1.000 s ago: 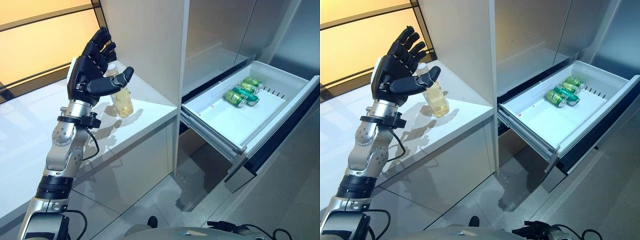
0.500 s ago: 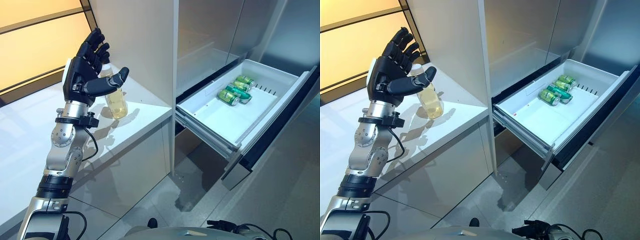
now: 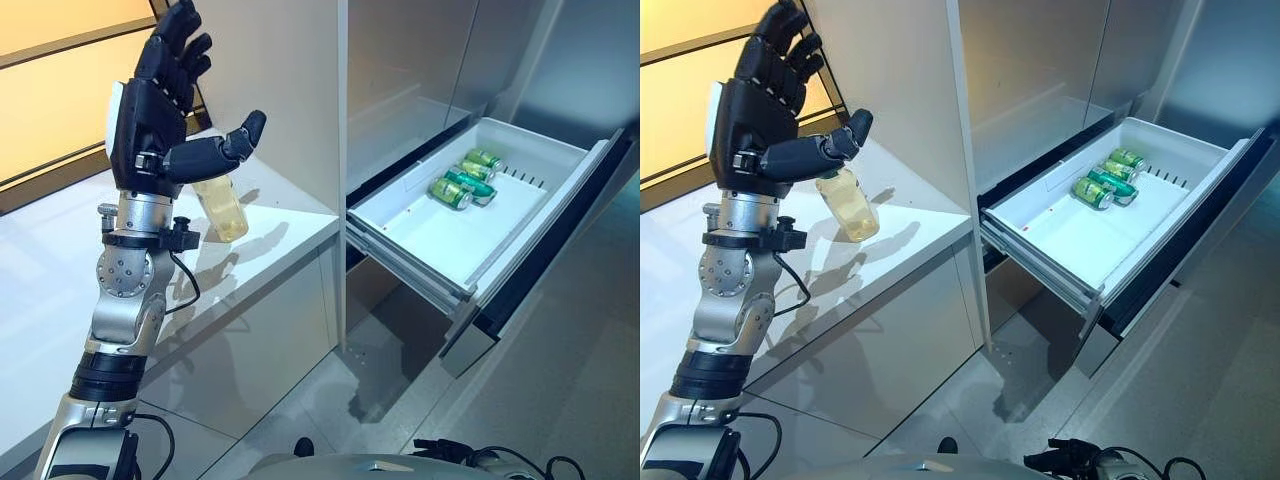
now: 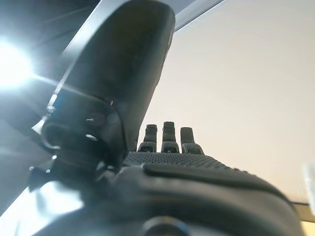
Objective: Put drinks into fridge and close the fridge
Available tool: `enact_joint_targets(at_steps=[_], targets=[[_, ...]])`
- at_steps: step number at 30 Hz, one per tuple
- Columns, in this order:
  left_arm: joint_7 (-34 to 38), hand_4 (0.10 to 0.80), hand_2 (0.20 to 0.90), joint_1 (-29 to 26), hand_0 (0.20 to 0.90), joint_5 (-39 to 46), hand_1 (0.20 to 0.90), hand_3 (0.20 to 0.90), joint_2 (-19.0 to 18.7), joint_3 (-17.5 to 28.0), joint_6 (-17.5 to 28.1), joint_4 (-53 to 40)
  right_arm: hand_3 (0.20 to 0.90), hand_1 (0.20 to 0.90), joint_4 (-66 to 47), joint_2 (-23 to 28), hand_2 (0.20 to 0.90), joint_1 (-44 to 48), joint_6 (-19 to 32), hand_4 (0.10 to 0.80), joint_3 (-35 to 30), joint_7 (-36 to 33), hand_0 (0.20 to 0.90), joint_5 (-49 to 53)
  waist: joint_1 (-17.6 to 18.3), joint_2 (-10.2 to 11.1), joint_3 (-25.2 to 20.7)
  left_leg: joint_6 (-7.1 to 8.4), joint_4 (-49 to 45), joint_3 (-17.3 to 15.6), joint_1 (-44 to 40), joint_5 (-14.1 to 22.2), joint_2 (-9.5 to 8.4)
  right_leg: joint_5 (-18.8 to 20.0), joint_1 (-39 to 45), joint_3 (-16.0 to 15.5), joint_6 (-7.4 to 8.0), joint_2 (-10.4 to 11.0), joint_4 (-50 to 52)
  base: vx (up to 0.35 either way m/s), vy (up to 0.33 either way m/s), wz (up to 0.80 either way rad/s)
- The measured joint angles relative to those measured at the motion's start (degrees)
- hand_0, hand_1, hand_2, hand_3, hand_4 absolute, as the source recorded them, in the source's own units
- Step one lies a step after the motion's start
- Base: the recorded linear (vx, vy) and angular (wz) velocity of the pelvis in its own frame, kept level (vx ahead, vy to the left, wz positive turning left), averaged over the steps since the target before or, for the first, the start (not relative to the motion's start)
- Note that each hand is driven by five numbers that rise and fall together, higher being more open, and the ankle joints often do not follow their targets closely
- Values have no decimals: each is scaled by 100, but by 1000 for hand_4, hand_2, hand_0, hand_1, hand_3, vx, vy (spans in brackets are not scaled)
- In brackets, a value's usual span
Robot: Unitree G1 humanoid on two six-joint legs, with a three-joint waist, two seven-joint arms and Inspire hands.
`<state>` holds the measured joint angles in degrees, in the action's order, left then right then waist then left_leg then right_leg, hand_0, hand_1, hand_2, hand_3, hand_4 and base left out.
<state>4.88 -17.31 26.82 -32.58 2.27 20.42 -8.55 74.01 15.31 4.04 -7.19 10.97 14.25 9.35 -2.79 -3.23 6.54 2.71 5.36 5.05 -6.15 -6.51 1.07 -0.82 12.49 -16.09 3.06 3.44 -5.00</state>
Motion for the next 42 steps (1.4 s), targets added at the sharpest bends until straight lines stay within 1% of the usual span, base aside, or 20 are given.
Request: enact_joint_targets(at_steps=[9,16,19,22,27,33,36,40,42], targets=[[598,800,900,2,900,-278,900,900,-2,5,-88,109,900,900,0,-24,900,-9,-9,800,0,-1,900,-58,-6,65,-63,-1,0,-1,1,-1,-2,3,0,3,-4,0,1,0,0,0],[841,800,900,185,900,-437,900,900,-2,6,-487,612,900,900,-5,-23,900,-55,-16,800,-1,-1,900,-122,-5,52,-167,-1,2,-6,0,0,4,5,-5,9,-8,-3,1,0,0,0],[822,800,900,342,900,-426,900,900,-2,5,-581,820,900,900,-17,-23,900,-62,-19,800,-2,-1,900,-130,-8,53,-168,-2,2,-10,0,1,3,5,-8,17,-9,-2,1,0,0,0],[617,800,900,441,900,-416,900,900,1,1,-693,1067,900,900,-51,-22,900,-102,-20,800,-4,-3,900,-146,-11,55,-167,-3,1,-11,0,1,3,6,-10,19,-9,-3,1,0,0,0],[427,800,900,448,900,-421,900,900,0,-7,-906,1228,900,900,-104,-22,900,-130,-27,800,-113,1,900,-150,-7,57,-166,-3,2,-19,-6,1,3,6,-10,29,-9,-3,1,0,0,0],[337,800,900,449,900,-426,900,900,0,-18,-911,1303,900,900,-105,-20,900,-133,-36,800,-119,4,900,-153,-1,57,-165,-2,2,-33,-13,1,7,8,-12,44,-11,-6,1,0,0,0],[250,800,900,449,900,-427,900,900,0,-28,-938,1603,900,900,-116,-20,900,-134,-39,800,-119,4,900,-152,4,61,-162,-2,2,-50,-15,1,10,11,-18,61,-16,-7,1,-1,2,-1],[246,800,900,473,900,-432,900,900,1,-34,-1151,1694,900,900,-126,-20,900,-133,-44,800,-120,4,900,-153,2,86,-147,-4,3,-59,-14,2,11,11,-23,71,-16,-7,1,0,0,0],[247,800,900,508,900,-433,900,900,1,-44,-1168,1706,900,900,-131,-20,900,-133,-48,800,-120,4,900,-152,4,96,-141,-6,3,-69,-14,4,10,14,-27,82,-19,-6,1,0,0,0]])
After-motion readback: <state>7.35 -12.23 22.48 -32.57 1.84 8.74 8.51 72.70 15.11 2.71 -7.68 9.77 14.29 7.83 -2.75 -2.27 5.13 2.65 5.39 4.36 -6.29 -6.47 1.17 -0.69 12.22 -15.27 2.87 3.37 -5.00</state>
